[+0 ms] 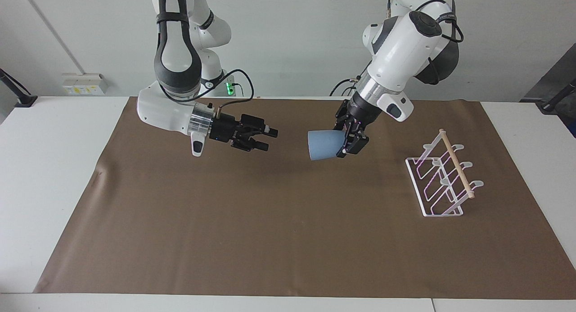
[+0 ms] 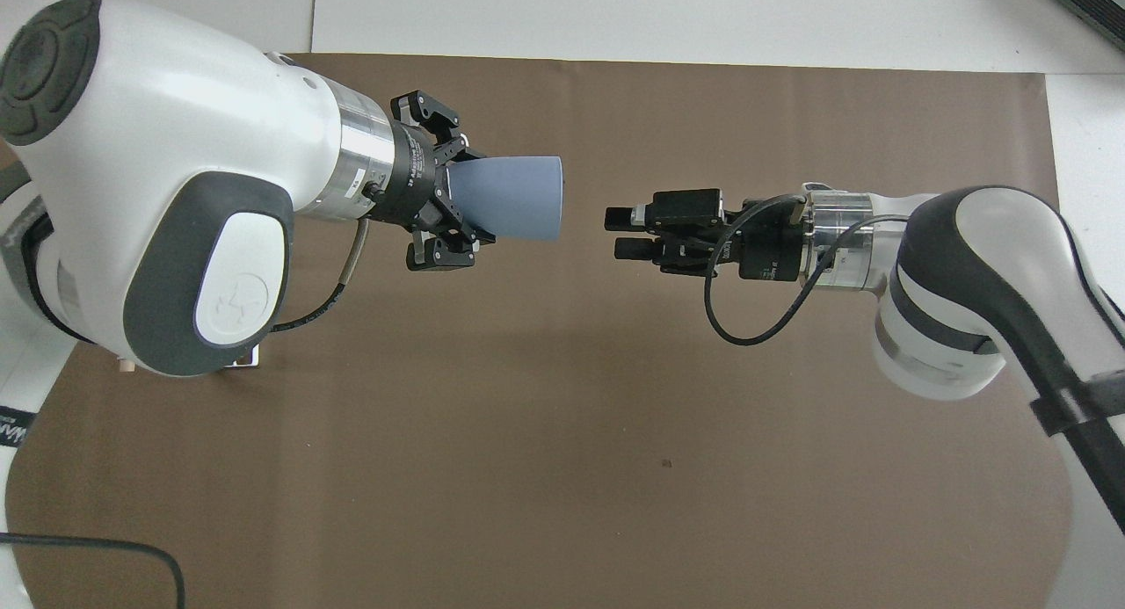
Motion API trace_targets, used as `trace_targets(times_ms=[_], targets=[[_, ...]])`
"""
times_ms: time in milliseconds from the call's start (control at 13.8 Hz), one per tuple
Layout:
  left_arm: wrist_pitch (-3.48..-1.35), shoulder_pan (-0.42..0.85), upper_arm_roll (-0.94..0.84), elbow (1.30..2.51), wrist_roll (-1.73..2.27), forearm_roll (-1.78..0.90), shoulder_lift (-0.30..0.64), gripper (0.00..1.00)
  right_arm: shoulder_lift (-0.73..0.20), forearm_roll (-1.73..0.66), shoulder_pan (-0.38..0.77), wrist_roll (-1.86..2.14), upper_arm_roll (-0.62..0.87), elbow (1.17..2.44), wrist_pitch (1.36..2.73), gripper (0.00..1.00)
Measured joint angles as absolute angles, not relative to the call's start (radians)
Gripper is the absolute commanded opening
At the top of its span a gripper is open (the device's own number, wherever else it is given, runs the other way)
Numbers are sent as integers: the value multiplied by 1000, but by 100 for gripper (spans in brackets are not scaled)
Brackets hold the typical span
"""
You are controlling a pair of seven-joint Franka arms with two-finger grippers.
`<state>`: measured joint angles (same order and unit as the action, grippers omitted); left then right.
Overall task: Hang cup on cup holder
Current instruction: 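Open the right gripper and withdraw it while the left gripper holds the cup, then move the cup with the left gripper over the wire rack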
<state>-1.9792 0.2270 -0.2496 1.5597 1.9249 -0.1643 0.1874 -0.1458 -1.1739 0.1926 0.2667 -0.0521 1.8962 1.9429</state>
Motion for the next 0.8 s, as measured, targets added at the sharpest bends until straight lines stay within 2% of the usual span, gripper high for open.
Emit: trace_targets(times_ms=[145, 508, 798], targets=[[-1979, 211, -241, 1601, 1833, -108, 166, 0, -143, -979, 188, 202, -53, 1851, 1945, 100], [-1984, 192, -240, 1785, 1796, 246, 77, 0, -133, -445, 189, 70, -53, 1768, 1969, 100], [-2006, 129, -237, 1828, 1794, 479, 48, 0, -105, -179, 187, -23, -56, 1763, 1964, 100]])
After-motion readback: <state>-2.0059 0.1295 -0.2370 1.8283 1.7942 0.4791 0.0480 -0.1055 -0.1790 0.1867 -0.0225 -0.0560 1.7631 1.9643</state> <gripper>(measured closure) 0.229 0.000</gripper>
